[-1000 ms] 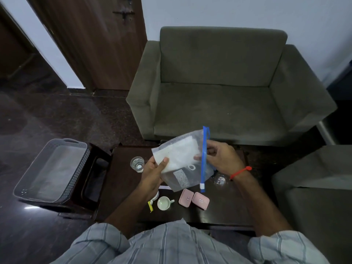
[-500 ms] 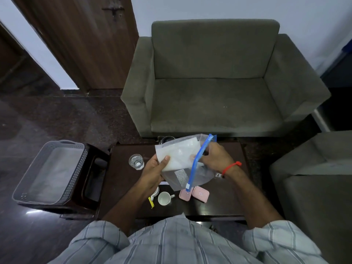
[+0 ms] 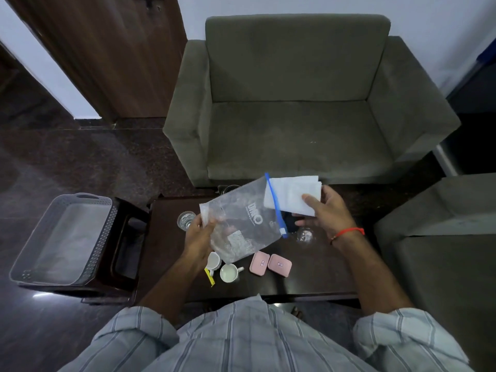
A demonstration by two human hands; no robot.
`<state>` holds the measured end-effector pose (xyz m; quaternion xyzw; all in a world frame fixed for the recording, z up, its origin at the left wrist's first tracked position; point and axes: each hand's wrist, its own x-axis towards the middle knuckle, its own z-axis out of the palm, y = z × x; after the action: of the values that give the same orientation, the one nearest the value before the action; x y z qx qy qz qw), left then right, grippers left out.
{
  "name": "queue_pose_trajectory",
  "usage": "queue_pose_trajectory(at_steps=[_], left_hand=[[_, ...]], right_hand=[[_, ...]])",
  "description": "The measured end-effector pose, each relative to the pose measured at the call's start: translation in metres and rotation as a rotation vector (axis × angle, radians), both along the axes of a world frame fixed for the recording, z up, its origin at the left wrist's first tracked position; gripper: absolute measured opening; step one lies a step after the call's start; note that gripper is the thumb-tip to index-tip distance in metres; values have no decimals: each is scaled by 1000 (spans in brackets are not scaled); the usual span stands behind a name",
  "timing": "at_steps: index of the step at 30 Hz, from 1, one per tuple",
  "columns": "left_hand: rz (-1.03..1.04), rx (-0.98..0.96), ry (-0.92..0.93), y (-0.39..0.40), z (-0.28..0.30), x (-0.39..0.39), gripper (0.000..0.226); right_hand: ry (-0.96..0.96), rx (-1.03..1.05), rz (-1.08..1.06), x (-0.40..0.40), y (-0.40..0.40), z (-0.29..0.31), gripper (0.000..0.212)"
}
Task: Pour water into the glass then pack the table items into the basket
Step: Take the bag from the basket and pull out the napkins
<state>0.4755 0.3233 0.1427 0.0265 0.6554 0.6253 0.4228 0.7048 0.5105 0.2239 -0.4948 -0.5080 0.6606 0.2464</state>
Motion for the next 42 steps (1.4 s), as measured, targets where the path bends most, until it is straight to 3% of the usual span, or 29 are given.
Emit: queue_pose_trajectory(at_steps=[4,9,15,21,24,28,31,34,37,40,42], left_hand=[[40,-167,111,-8,-17,-5,30],[182,-243,52,-29,-43,-9,41],[323,-411,145,-66,-81,-43,39],[331,-398,18,-106,-116,-94,39],[342,-459,-62,-110,-137,-118,19],[305,-636,-137,-123,-172,-142,40],[363,-920,-94,-114,-184,-155,60],[449,-1109,31,-98,-175,-165,57],[68,-980,144,-110,-179,-174,78],[-144,-656,149,-101,-154,-164,53],[-245,-405,-75,-79,-112,-139,39]], right_hand=[[79,-67,-13,1,-8,-17,18],[167,-176,-99,-7,-23,-45,27],[110,-303,-168,-22,-39,-83,30],[97,-389,-159,-50,-62,-117,27],[88,-425,-153,-68,-72,-136,27],[98,-446,-195,-91,-81,-158,30],[77,-447,-195,-111,-87,-168,32],[63,-445,-177,-125,-93,-172,33],[54,-433,-139,-132,-94,-167,33],[52,-412,-44,-136,-94,-151,32],[88,-421,35,-135,-91,-136,32]])
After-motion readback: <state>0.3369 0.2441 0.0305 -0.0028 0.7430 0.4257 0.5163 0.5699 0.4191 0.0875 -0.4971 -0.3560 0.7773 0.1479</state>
